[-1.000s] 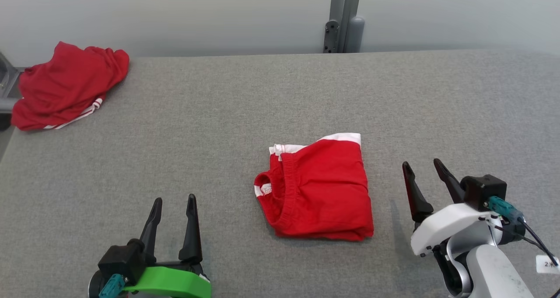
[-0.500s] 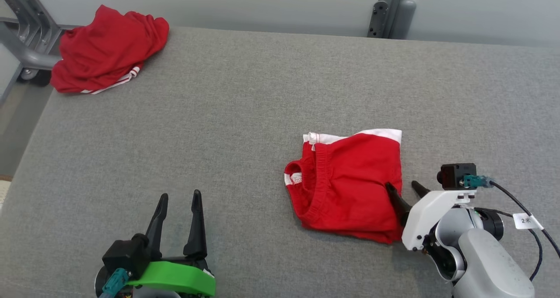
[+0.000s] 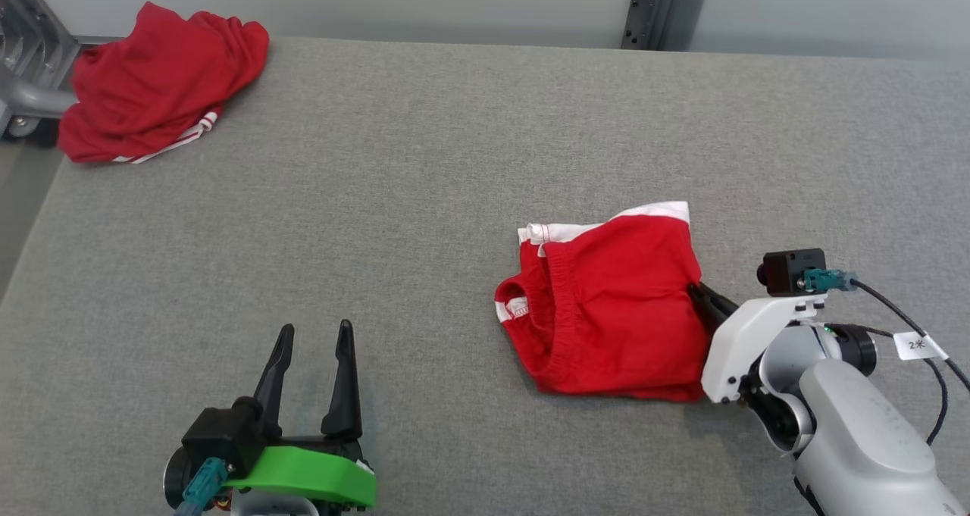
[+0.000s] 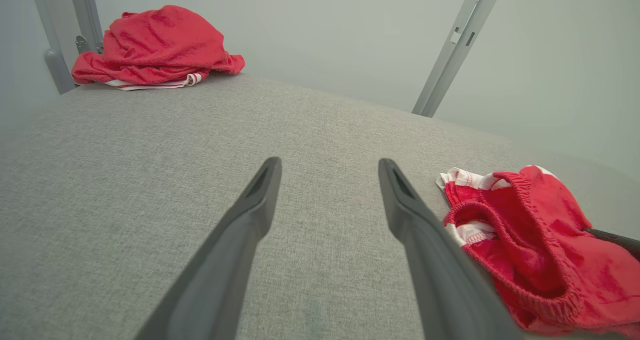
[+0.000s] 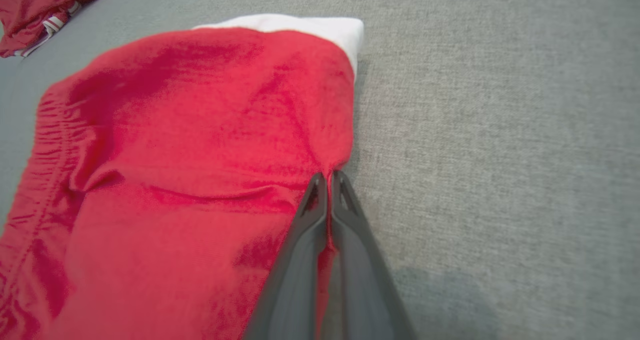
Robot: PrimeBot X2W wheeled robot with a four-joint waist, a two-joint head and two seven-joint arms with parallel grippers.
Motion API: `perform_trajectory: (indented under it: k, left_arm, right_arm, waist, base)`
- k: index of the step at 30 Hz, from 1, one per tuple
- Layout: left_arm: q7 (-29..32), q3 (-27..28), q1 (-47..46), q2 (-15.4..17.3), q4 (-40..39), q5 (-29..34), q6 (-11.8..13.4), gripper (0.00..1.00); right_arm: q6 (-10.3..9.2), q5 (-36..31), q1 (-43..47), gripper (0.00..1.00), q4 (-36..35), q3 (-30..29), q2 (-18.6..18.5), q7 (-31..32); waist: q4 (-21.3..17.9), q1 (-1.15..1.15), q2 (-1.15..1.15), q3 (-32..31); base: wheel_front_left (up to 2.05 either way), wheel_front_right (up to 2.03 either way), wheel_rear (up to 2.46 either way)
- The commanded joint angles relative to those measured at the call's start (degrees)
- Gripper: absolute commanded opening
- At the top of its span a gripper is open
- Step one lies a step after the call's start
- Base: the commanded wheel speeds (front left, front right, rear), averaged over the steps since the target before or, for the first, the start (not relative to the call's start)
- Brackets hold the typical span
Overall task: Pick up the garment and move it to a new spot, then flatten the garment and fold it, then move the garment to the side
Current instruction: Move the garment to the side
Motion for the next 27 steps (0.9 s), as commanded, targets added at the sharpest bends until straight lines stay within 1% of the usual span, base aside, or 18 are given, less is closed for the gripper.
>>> perform_trajectory:
  k: [1, 2, 3, 8, 13, 17, 21, 24, 27]
  left_arm:
    - [-0.03, 0.22, -1.32, -0.02, -0.41, 0.77, -0.18, 1.00]
    - [-0.03, 0.14, -1.78, -0.02, -0.50, 1.65, -0.42, 1.00]
    - [-0.03, -0.06, -2.06, -0.01, -0.48, 2.06, -0.70, 1.00]
    - [-0.03, -0.58, -3.75, 0.44, -0.71, 3.52, -1.39, 1.00]
    - [0.06, -1.47, -6.01, 1.32, -0.67, 5.02, -1.80, 1.00]
    - [0.84, -2.46, -8.06, 2.08, -0.77, 5.93, -2.28, 1.00]
    - [2.15, -3.40, -9.81, 3.07, -1.53, 6.89, -2.40, 1.00]
    - [2.80, -3.65, -10.18, 3.50, -2.09, 7.13, -2.30, 1.00]
    - [3.25, -3.80, -10.33, 3.89, -2.70, 7.18, -2.25, 1.00]
  right_arm:
    - [-0.08, -0.57, -1.24, 0.00, 0.06, 0.39, -1.31, -0.78]
    - [-0.08, -0.93, -2.16, 0.00, 0.17, 0.62, -2.36, -1.54]
    - [-0.07, -1.01, -2.50, 0.00, 0.23, 0.44, -2.99, -1.86]
    - [-0.08, -1.73, -4.75, 0.00, 0.34, -0.70, -5.33, -3.53]
    - [-0.08, -1.92, -6.92, 0.00, 0.59, -2.35, -5.68, -5.35]
    - [-0.08, -2.50, -8.37, 0.00, 0.96, -3.05, -5.02, -7.49]
    - [-0.08, -2.65, -9.87, 0.00, 2.17, -3.26, -3.62, -9.93]
    - [-0.08, -2.88, -10.60, 0.00, 2.94, -3.07, -3.16, -11.20]
    - [-0.08, -3.05, -11.43, 0.00, 3.81, -3.16, -2.66, -12.48]
  waist:
    - [-2.54, 0.00, 0.00, 1.29]
    - [-4.51, 0.00, 0.00, 1.97]
    - [-5.53, 0.00, 0.00, 2.29]
    - [-12.42, 0.00, 0.00, 4.33]
    - [-20.38, 0.00, 0.00, 6.77]
    - [-25.26, 0.00, 0.00, 8.63]
    - [-29.12, 0.00, 0.00, 10.27]
    - [-30.08, 0.00, 0.00, 10.99]
    - [-30.15, 0.00, 0.00, 11.46]
  base:
    - [0.00, 0.00, 0.00]
    - [0.00, 0.00, 0.00]
    - [0.00, 0.00, 0.00]
    - [0.00, 0.00, 0.00]
    - [0.00, 0.00, 0.00]
    - [0.00, 0.00, 0.00]
    - [0.00, 0.00, 0.00]
    - [0.00, 0.00, 0.00]
    - [0.00, 0.00, 0.00]
